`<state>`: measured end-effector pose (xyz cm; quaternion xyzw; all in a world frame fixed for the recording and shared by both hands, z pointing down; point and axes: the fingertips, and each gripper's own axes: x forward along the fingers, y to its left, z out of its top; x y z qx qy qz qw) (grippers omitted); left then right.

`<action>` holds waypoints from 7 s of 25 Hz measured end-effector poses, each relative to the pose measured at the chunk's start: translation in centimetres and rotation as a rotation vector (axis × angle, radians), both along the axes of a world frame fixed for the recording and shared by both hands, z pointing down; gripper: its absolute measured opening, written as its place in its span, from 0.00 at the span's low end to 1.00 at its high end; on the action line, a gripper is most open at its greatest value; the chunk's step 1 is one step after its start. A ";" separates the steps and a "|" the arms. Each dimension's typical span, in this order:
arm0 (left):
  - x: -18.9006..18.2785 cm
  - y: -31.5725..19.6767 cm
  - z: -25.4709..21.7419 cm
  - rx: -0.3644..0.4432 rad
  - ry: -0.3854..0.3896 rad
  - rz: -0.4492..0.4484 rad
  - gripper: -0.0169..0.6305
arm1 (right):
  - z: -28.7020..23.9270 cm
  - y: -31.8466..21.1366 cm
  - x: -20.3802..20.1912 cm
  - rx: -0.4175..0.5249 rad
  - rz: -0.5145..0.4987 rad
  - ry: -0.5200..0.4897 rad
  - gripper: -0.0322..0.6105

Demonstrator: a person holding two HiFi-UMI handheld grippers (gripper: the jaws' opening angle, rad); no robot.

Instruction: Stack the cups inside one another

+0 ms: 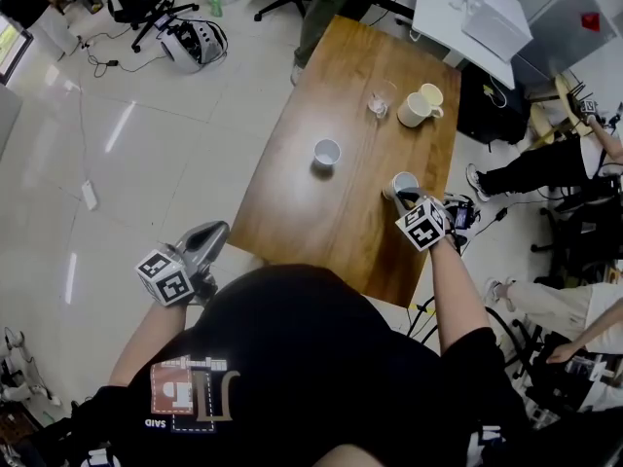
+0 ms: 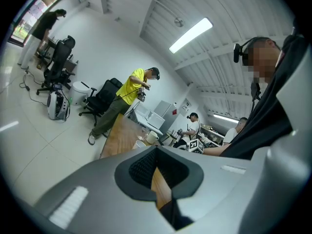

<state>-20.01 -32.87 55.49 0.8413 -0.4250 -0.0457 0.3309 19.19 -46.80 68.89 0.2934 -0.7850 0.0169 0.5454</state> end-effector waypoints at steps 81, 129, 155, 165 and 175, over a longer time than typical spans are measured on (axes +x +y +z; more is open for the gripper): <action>-3.3 16.2 -0.8 0.079 0.052 0.296 0.03 | -11.4 31.4 -11.8 -0.133 0.542 -1.361 0.07; -5.0 43.4 -2.7 0.058 0.050 0.390 0.03 | -14.7 58.2 -15.8 -0.101 0.540 -1.324 0.07; 5.9 51.8 -3.9 0.097 0.068 0.313 0.03 | -14.3 68.5 -4.8 -0.112 0.512 -1.291 0.07; 2.0 51.2 -4.5 0.116 0.065 0.345 0.03 | -14.0 68.7 -7.8 0.018 0.547 -1.203 0.07; -1.4 49.4 -4.9 0.121 0.079 0.312 0.03 | -15.3 67.0 -10.4 0.038 0.523 -1.151 0.07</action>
